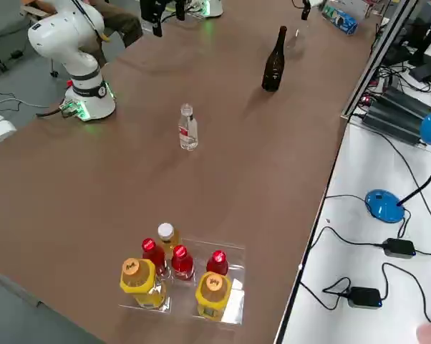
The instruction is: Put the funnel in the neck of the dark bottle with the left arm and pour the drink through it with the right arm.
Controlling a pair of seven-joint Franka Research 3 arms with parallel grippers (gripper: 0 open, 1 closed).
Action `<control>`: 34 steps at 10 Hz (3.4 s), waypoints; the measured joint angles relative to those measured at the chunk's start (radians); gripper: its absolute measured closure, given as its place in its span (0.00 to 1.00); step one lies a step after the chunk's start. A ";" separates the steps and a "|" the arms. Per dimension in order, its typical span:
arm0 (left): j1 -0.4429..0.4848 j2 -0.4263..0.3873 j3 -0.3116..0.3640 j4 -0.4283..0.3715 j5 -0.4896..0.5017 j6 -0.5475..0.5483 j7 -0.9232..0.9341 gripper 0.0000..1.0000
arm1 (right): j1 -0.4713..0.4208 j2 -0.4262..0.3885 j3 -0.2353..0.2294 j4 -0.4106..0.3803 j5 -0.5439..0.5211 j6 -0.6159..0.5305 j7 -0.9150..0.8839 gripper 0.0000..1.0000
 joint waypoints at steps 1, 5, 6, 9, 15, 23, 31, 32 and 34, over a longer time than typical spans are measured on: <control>0.000 0.016 0.000 -0.010 0.025 0.000 -0.032 0.07 | 0.000 0.000 -0.008 0.000 0.001 -0.001 -0.001 0.00; 0.001 0.029 0.000 -0.026 0.034 0.000 -0.049 0.49 | 0.000 0.000 -0.017 0.000 0.002 -0.002 -0.039 0.00; 0.001 0.029 0.000 -0.027 0.034 0.000 -0.049 0.65 | 0.000 0.000 -0.022 0.000 0.002 -0.001 -0.072 0.00; 0.001 0.027 0.000 -0.028 0.043 -0.006 -0.049 0.93 | 0.000 0.000 -0.076 -0.018 0.059 0.036 -0.236 0.00; -0.002 -0.250 -0.061 0.055 -0.376 -0.004 0.211 0.93 | -0.005 0.007 -0.324 -0.163 0.283 0.086 -0.871 0.00; -0.017 -0.323 -0.376 0.321 -0.675 -0.001 -0.005 0.93 | -0.014 0.360 -0.430 -0.256 0.634 0.139 -1.847 0.00; -0.090 -0.083 -0.537 0.477 -0.684 0.059 -0.200 0.93 | -0.059 0.845 -0.430 -0.252 1.010 0.017 -2.624 0.00; -0.089 -0.075 -0.537 0.480 -0.684 0.064 -0.200 0.93 | -0.059 0.877 -0.430 -0.252 1.032 -0.004 -2.674 0.00; -0.088 -0.068 -0.537 0.483 -0.684 0.064 -0.200 0.93 | -0.059 0.929 -0.426 -0.247 1.058 -0.026 -2.699 0.00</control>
